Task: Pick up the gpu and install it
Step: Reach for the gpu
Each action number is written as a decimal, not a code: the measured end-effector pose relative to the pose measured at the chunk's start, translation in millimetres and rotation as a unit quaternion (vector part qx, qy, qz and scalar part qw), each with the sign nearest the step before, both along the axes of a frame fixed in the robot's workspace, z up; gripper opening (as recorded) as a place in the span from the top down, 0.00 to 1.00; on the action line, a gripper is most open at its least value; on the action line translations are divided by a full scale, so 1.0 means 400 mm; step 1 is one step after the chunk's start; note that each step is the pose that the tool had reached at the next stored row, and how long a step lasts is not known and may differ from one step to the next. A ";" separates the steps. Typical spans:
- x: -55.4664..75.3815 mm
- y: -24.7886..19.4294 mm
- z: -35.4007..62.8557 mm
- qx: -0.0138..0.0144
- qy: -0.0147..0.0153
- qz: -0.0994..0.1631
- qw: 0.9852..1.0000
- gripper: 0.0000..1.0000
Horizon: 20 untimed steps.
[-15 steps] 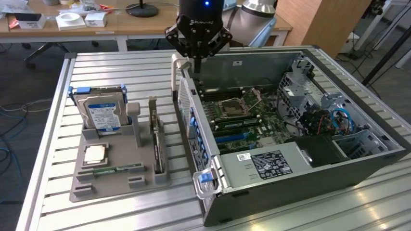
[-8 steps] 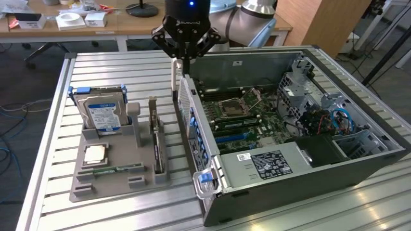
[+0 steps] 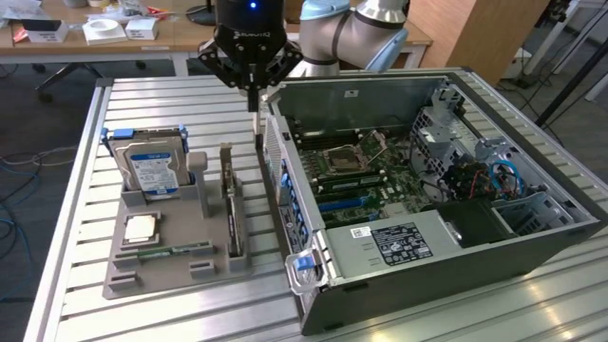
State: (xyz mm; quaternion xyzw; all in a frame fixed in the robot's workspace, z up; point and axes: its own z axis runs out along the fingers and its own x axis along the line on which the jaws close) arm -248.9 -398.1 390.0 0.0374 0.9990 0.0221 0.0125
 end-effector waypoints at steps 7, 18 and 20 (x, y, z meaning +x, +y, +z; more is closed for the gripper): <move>-0.056 0.001 -0.003 0.000 0.000 0.000 1.000 0.90; -0.100 0.001 -0.006 0.000 0.000 0.000 1.000 0.90; -0.100 0.001 -0.005 0.000 0.000 0.000 1.000 0.90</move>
